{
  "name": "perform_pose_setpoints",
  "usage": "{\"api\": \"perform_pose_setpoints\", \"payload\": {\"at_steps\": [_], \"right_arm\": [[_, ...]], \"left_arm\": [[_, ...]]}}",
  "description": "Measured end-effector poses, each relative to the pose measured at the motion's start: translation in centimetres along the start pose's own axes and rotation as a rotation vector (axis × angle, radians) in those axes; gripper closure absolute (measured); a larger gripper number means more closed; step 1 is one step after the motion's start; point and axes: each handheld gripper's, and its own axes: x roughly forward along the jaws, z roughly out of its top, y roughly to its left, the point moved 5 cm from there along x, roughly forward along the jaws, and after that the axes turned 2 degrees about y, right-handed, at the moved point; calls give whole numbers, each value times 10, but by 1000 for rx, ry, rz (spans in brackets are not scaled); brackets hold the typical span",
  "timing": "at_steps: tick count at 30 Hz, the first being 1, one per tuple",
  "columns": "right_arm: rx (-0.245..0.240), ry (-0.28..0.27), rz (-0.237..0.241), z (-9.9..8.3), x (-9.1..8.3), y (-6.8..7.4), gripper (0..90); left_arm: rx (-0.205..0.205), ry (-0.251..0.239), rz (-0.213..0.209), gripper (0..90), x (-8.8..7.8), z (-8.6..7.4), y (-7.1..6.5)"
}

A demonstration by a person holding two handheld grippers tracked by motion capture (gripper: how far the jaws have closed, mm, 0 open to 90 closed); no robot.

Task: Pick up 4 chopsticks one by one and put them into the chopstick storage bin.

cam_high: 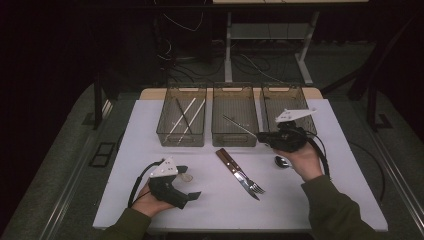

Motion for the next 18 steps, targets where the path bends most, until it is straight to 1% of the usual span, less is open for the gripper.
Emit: {"api": "perform_pose_setpoints", "payload": {"at_steps": [2,8,9,11,12,16,18], "right_arm": [[-6,4,-7,9,9,1,860],[-3,20,-14,33,35,5,860],[4,21,-14,37,39,5,860],[1,18,-23,45,47,5,860],[9,18,-20,49,51,5,860],[21,19,-23,64,66,6,861],[19,21,-24,71,74,6,860]], "left_arm": [[3,-2,0,0,0,0,0],[1,-5,-2,0,0,1,0],[2,-4,-2,0,0,1,0],[11,-1,-4,0,-1,1,1],[2,-5,-6,0,-1,1,0],[5,-8,-11,0,-1,2,0],[6,-8,-12,0,-1,2,-1]]}}
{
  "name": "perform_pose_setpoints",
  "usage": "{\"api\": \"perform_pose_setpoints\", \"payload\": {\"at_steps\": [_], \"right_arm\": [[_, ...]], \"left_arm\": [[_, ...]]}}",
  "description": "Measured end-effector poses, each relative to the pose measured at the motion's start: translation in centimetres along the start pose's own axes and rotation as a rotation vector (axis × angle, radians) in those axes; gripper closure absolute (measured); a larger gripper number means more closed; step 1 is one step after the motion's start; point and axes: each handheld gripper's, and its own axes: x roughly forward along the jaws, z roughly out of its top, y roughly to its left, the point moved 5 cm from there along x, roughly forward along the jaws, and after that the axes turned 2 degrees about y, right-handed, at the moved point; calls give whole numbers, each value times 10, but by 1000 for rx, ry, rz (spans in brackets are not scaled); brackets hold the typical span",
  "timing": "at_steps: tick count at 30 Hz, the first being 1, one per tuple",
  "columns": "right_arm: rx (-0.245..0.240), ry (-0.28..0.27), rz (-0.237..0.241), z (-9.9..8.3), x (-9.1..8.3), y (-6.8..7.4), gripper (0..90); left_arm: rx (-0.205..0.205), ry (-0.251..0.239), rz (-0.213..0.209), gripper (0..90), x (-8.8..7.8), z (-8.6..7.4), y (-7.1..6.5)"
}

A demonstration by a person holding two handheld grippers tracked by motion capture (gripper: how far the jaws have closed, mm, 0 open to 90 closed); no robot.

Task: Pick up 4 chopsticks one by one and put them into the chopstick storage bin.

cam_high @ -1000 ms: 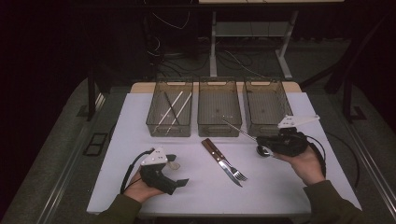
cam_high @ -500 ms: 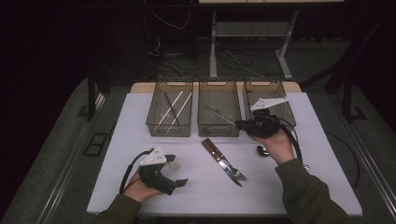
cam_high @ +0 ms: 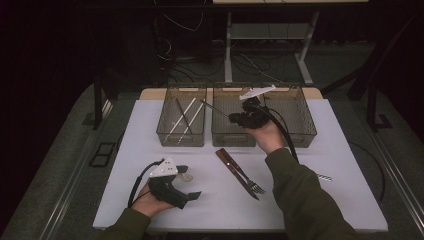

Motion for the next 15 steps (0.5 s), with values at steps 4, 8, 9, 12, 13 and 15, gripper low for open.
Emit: {"api": "perform_pose_setpoints", "payload": {"at_steps": [4,8,9,12,13,15], "right_arm": [[7,-1,-1,14,13,3,861],[5,3,-4,26,27,8,860],[5,4,-3,29,31,9,860],[7,13,-5,36,43,13,860],[10,14,-2,38,47,14,860],[14,22,-6,43,55,17,860]], "left_arm": [[0,-2,-3,0,0,0,0],[4,-1,-3,0,0,0,1],[9,5,-3,0,0,0,1],[10,3,-3,0,0,0,1],[9,3,-3,0,1,0,1],[10,1,-6,0,0,0,1]]}}
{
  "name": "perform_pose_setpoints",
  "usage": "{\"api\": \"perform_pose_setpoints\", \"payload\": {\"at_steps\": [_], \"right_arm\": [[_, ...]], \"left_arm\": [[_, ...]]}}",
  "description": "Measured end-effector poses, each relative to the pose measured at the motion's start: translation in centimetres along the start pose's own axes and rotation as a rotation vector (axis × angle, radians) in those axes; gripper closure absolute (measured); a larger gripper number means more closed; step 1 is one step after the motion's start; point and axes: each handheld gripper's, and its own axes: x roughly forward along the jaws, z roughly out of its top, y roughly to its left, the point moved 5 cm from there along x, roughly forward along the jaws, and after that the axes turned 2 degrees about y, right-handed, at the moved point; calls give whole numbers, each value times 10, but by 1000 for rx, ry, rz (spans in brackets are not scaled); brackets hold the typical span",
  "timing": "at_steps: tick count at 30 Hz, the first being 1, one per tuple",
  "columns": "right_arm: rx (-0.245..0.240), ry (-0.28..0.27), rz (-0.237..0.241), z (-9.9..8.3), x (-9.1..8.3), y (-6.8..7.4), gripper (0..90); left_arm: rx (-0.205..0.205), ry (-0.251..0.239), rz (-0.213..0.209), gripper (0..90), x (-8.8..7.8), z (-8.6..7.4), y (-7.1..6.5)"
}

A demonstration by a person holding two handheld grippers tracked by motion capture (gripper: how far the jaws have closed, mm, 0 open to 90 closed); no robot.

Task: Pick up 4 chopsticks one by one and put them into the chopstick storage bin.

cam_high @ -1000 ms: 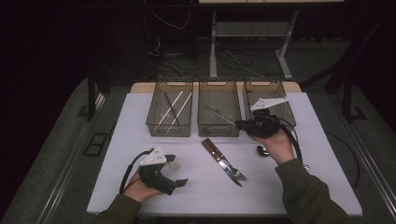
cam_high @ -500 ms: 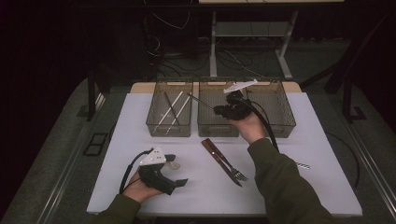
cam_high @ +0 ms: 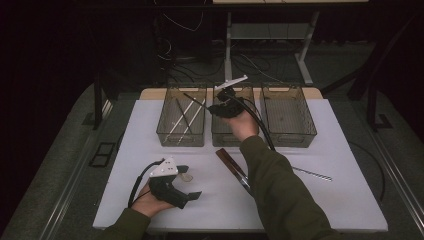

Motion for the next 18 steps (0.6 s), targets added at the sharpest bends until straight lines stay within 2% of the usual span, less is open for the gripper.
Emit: {"api": "perform_pose_setpoints", "payload": {"at_steps": [3,10,18], "right_arm": [[4,9,-6,6,12,4,860],[-1,42,-12,20,39,17,860],[25,78,-41,27,67,24,860]], "left_arm": [[-10,-9,-7,0,0,0,-1],[5,-8,-7,0,0,1,-1],[9,-13,-12,0,-1,2,-1]]}}
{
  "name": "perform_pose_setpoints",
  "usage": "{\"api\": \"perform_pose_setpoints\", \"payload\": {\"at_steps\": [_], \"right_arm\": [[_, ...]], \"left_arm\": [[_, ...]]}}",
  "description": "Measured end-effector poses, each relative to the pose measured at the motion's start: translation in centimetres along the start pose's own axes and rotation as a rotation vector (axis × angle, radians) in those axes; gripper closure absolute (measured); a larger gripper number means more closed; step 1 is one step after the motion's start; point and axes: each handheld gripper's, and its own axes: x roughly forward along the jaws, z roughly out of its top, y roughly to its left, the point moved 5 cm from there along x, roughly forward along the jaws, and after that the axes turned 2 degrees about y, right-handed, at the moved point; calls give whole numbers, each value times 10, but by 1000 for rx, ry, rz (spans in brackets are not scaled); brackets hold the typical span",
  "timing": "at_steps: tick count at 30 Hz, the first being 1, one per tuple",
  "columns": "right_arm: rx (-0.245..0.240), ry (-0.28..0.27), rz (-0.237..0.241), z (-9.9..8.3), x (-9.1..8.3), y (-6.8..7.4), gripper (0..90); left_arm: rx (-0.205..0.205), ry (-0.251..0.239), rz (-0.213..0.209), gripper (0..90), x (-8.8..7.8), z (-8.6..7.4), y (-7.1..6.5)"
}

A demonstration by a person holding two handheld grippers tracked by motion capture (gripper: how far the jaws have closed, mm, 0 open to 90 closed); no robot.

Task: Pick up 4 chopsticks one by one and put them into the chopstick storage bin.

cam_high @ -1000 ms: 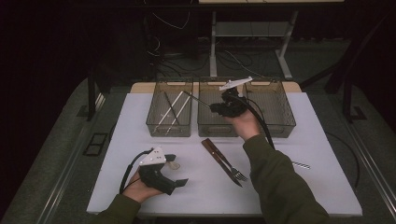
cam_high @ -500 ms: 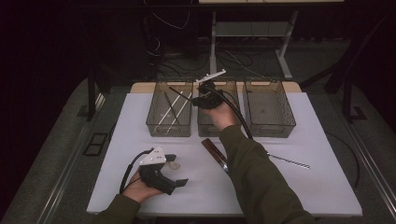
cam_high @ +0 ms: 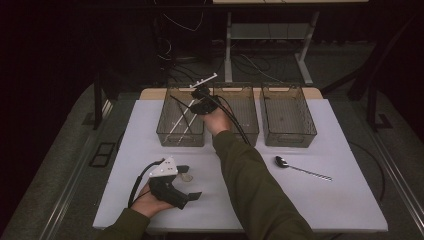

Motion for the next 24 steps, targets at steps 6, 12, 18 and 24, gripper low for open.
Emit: {"api": "perform_pose_setpoints", "payload": {"at_steps": [6,12,18,24], "right_arm": [[7,23,-14,4,18,4,859],[4,44,-19,3,30,9,858],[-10,64,-3,0,35,11,814],[-10,54,15,1,31,13,723]], "left_arm": [[-4,-1,-8,0,0,0,0],[0,0,-10,0,0,0,-1],[-4,-1,-11,0,-1,0,-1],[0,1,-10,0,0,0,-1]]}}
